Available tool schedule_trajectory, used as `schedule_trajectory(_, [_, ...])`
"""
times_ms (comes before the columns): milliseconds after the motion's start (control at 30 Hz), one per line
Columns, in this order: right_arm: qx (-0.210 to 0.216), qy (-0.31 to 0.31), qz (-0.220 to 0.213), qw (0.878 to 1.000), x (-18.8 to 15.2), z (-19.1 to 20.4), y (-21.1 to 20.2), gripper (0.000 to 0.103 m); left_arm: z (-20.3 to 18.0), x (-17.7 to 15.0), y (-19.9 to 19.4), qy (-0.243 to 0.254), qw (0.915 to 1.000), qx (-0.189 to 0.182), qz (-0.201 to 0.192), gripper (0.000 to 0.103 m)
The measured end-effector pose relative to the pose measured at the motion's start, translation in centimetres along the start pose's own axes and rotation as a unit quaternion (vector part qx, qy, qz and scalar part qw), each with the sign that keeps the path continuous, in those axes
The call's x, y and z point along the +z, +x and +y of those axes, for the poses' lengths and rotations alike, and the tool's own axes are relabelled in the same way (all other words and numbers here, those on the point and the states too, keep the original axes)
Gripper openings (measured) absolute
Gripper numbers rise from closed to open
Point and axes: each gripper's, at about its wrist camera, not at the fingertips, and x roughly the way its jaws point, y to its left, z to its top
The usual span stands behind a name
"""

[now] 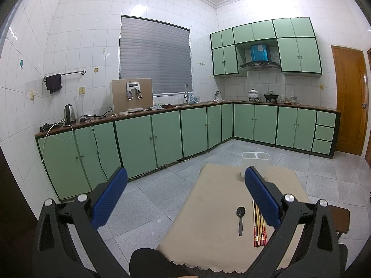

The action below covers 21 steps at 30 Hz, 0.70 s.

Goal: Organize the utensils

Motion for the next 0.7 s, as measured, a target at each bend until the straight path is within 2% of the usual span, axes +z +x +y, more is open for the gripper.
schedule_trajectory(300, [0.003, -0.002, 0.008, 1.0, -0.1, 0.0, 0.3, 0.097, -0.1, -0.2, 0.5, 0.002, 0.9999, -0.006, 0.01, 0.098])
schedule_trajectory(433, [0.029, 0.005, 0.028, 0.999, -1.0, -0.2, 1.8, 0.097, -0.7, -1.0, 2.0, 0.015, 0.9993, -0.013, 0.032, 0.098])
schedule_trajectory(533, [0.052, -0.008, 0.056, 0.997, -2.5, 0.6, 4.3, 0.097, -1.4, -2.6, 4.6, 0.022, 0.9961, -0.037, 0.077, 0.098])
schedule_trajectory(633, [0.067, -0.02, 0.108, 0.992, -5.0, 1.3, 7.7, 0.097, -1.9, -4.8, 7.8, 0.01, 0.9876, -0.083, 0.133, 0.098])
schedule_trajectory(700, [0.078, -0.019, 0.146, 0.986, -6.9, 1.5, 10.2, 0.097, -2.2, -6.1, 9.5, 0.012, 0.9838, -0.09, 0.155, 0.098])
